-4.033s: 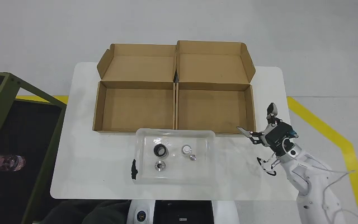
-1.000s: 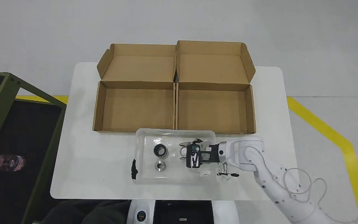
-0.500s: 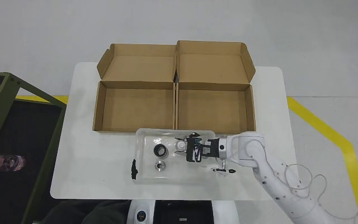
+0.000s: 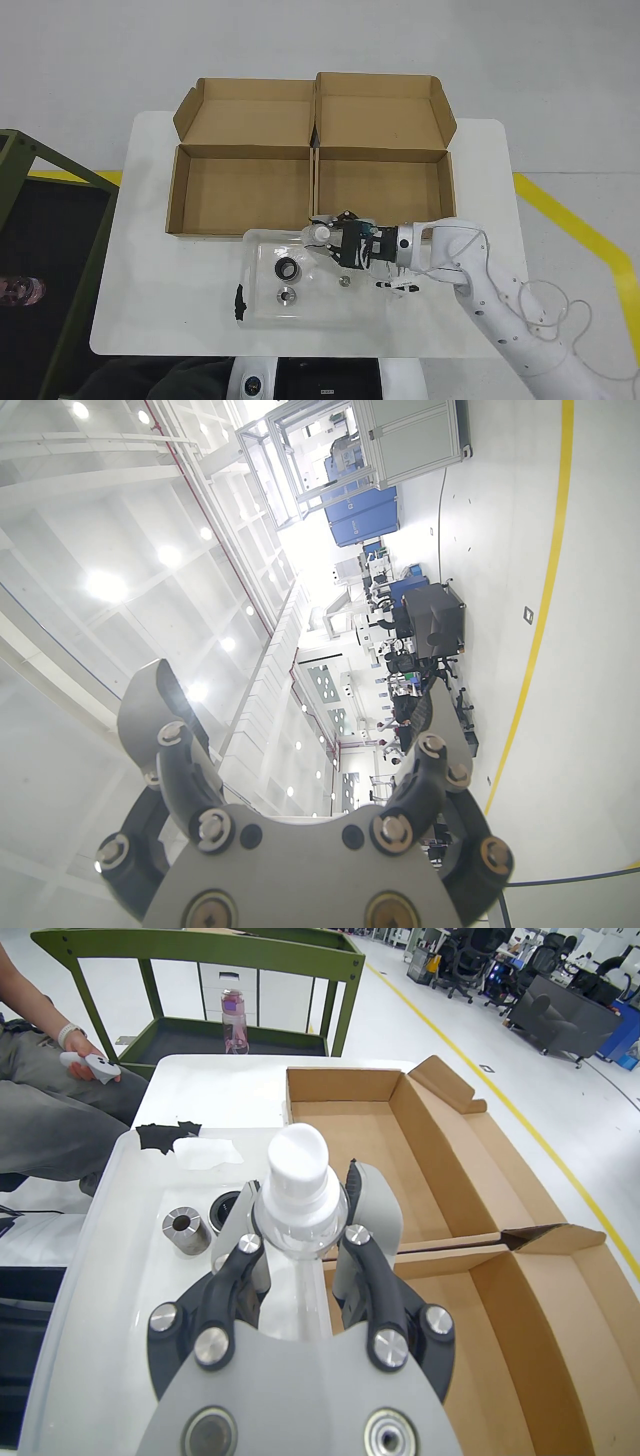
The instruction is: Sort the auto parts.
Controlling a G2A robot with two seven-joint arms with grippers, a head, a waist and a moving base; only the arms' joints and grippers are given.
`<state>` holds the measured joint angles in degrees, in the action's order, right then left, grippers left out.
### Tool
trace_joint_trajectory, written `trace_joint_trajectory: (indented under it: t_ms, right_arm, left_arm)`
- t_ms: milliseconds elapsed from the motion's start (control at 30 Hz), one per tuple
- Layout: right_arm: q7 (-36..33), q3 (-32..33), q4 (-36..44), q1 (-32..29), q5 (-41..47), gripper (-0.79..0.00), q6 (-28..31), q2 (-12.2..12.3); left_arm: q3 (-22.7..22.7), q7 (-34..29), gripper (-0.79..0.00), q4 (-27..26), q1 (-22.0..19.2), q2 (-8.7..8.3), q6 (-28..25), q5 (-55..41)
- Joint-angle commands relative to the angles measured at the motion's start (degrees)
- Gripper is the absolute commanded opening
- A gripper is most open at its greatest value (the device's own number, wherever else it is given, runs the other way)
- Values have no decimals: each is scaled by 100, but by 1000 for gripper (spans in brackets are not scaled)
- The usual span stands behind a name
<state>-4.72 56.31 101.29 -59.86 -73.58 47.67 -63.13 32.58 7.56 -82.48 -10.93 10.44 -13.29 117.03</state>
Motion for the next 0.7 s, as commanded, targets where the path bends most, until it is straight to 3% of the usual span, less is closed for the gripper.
trace_joint_trajectory:
  t_ms: [0, 667]
  right_arm:
    - [43, 26, 2, 61, 17, -785, -17, -6]
    - [901, 414, 12, 379, 4, -785, -353, -42]
  left_arm:
    - [0, 0, 0, 0, 0, 0, 0, 0]
    - [0, 0, 0, 0, 0, 0, 0, 0]
